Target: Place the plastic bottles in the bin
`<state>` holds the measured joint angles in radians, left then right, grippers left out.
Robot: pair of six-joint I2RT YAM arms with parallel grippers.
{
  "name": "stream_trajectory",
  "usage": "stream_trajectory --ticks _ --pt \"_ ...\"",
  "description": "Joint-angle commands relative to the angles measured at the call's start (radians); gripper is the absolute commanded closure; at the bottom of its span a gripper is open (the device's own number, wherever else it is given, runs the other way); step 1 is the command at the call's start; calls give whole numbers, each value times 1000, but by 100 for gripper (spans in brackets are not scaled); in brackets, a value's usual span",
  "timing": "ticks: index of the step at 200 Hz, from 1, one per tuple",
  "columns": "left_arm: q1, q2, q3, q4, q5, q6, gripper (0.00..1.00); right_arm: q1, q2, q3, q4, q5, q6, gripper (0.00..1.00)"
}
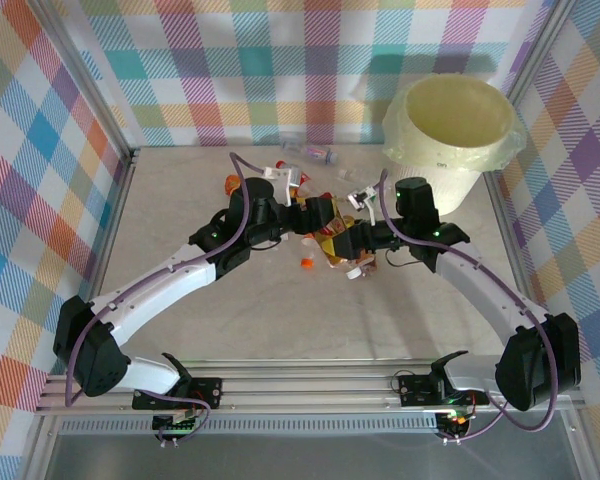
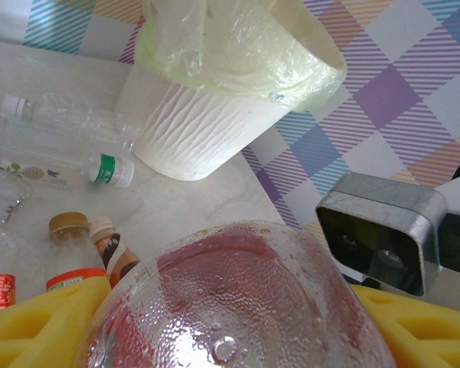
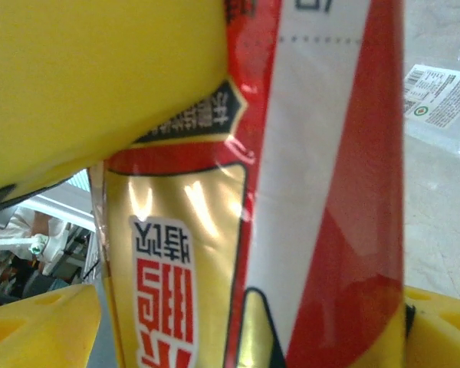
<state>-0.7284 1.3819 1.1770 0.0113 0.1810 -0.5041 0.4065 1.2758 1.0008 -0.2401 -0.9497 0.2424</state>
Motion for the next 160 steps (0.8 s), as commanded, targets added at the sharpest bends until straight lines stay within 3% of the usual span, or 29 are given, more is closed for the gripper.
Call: stream_trajectory --ticks 1,30,59,74,92,111,160 --pt "9 6 38 30 15 39 54 6 5 29 -42 -3 -38 24" --pt "8 9 38 31 17 44 53 6 10 54 -96 53 -63 37" --pt "8 16 46 19 16 44 50 5 11 62 -105 83 -67 44" --pt "8 18 57 -9 -10 43 42 6 4 62 -109 133 -66 47" --pt "9 16 75 -57 -46 42 18 5 -4 59 -118 208 -64 50" --pt "14 4 71 -66 -58 45 1 4 -7 64 -135 293 -63 52" --pt "29 -37 68 -113 -178 34 0 0 -46 58 -151 532 -57 56"
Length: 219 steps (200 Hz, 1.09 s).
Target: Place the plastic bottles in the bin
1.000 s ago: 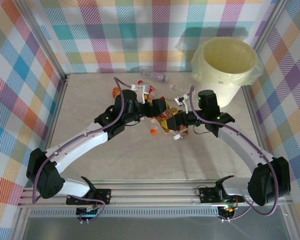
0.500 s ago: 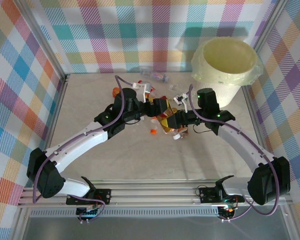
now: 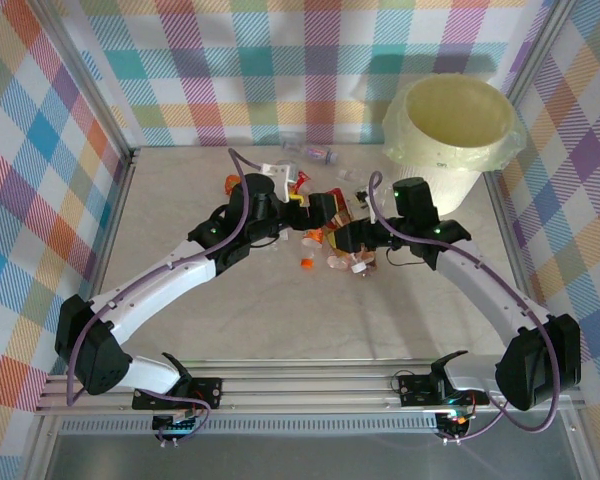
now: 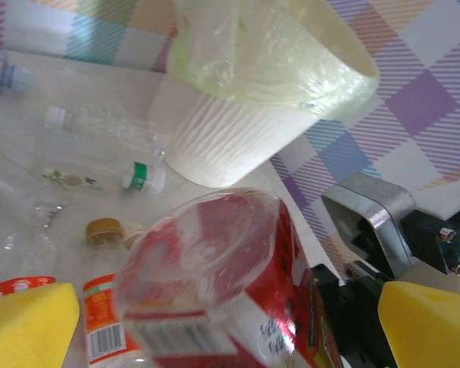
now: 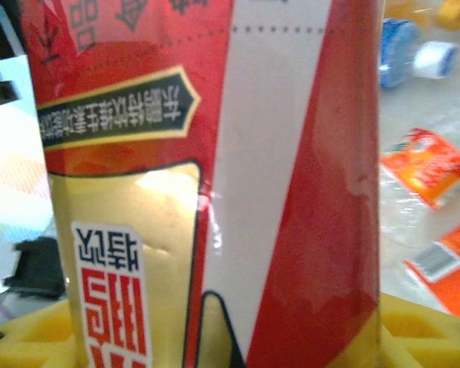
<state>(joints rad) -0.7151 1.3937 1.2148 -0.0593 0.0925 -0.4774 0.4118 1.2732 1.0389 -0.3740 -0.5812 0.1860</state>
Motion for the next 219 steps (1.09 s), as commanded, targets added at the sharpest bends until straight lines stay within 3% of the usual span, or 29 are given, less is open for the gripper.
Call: stream_trajectory --ticks 1,55,109,188,219 --pt "15 -50 30 -43 -92 6 0 -5 -45 21 -18 163 -1 56" --pt "17 -128 -44 -88 -319 -26 0 -17 -104 48 -15 521 12 61" --pt "19 -193 -95 -197 -462 -71 0 -58 -101 150 50 699 -40 63" --pt "20 -279 -147 -296 -526 -89 0 -196 128 455 18 826 -117 64" --pt "22 -344 -205 -248 -466 -74 0 -236 250 587 -34 916 -175 64"
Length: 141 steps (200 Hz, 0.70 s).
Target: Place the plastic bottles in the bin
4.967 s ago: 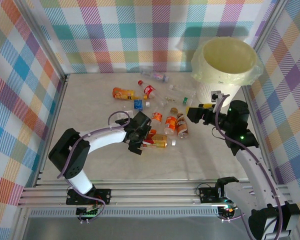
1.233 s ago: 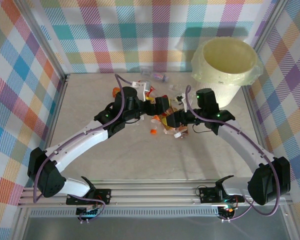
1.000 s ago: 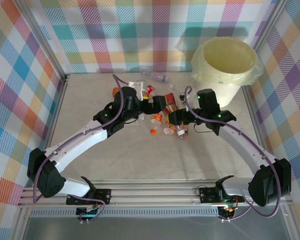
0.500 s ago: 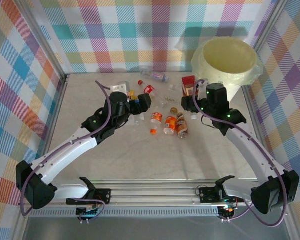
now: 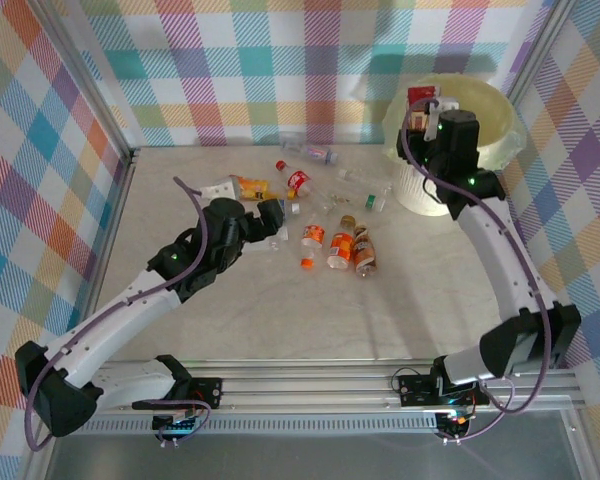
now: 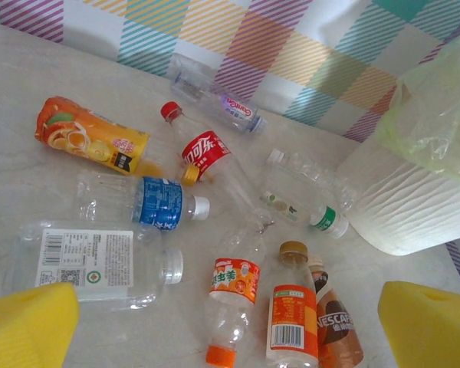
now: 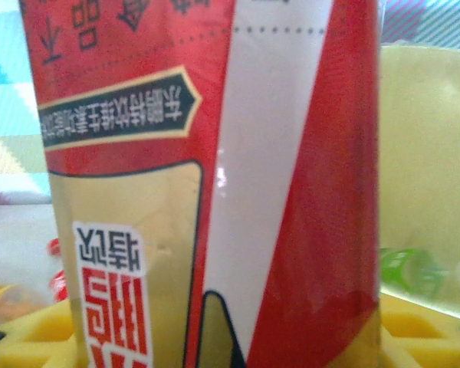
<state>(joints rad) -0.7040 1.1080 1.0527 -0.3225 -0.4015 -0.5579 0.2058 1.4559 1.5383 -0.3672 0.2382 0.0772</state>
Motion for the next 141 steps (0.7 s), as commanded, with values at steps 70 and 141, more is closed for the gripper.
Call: stream_trajectory --ticks 70,141 --pt "12 -198 -135 -47 12 -63 0 -156 215 332 -154 -99 29 60" --pt "14 -236 -161 -71 -18 -78 0 -230 324 485 -120 48 29 58"
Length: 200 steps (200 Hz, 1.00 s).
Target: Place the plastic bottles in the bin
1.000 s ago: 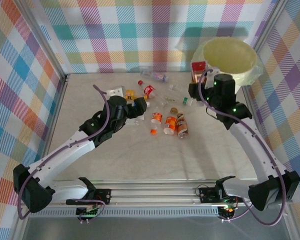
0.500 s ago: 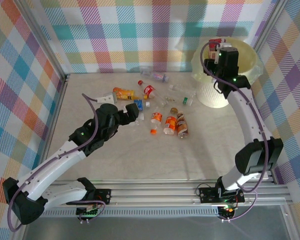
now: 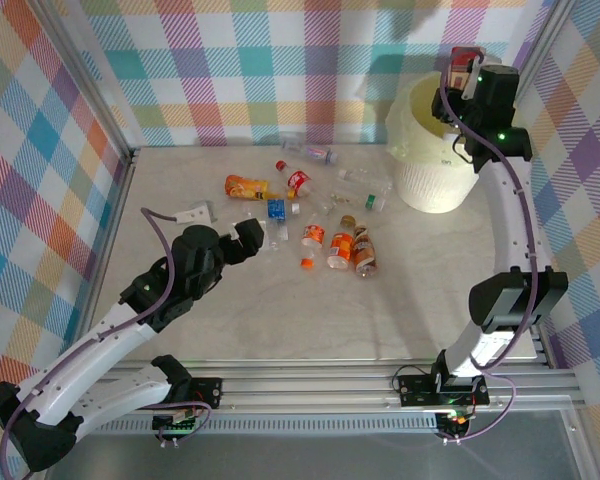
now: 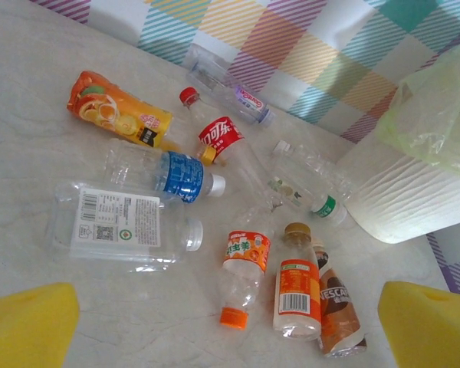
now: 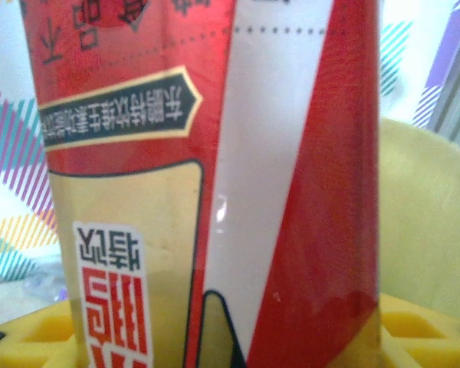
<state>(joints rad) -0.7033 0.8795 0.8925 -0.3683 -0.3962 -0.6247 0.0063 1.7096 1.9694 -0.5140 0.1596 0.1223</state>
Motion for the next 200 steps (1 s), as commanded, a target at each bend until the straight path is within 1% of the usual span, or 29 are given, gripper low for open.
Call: stream_trajectory --ticks 1,29,42,51,66,95,125,133,141,200 --pt "13 -7 -1 -26 -24 -11 0 -31 73 57 27 129 -18 58" --pt "13 -3 -8 -53 -26 -22 0 -83 176 176 -38 193 -45 55" --pt "13 -9 -23 -50 -19 -23 0 -99 204 200 -46 234 -56 52" --pt "13 -18 -35 -42 -16 -23 0 -108 212 207 -43 269 -62 48" --pt "13 -33 -53 -24 -17 -28 0 -115 221 206 -33 313 -68 45" --pt "16 -41 -74 -20 -42 -48 0 -117 224 181 -13 399 -75 30" --pt "22 -21 -64 -48 -53 -64 0 -117 190 129 16 379 -65 21" --pt "24 -13 -63 -50 -53 -66 0 -117 180 121 18 367 -63 16" --pt "25 -6 -60 -53 -52 -69 0 -116 170 114 20 359 -65 12" --pt "44 64 -31 -83 -72 -117 0 -117 67 49 38 299 -78 5"
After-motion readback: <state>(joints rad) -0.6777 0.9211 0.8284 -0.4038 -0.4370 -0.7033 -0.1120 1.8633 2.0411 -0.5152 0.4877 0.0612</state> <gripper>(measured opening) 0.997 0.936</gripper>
